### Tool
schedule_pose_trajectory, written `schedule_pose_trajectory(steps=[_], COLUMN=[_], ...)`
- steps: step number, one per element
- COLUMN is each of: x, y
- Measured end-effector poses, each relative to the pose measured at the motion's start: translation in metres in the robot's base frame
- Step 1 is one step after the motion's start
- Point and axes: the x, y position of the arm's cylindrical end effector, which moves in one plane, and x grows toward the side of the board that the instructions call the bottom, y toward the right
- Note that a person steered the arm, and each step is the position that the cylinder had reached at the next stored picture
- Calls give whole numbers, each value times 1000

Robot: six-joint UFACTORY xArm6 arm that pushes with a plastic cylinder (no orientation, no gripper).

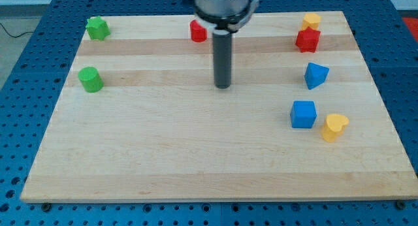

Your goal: Push the blue triangle to the center right of the board

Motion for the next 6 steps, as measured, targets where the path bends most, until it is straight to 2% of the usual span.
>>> schedule_pose_trajectory(steps=[5, 6], x=[-3, 1], y=[172, 173])
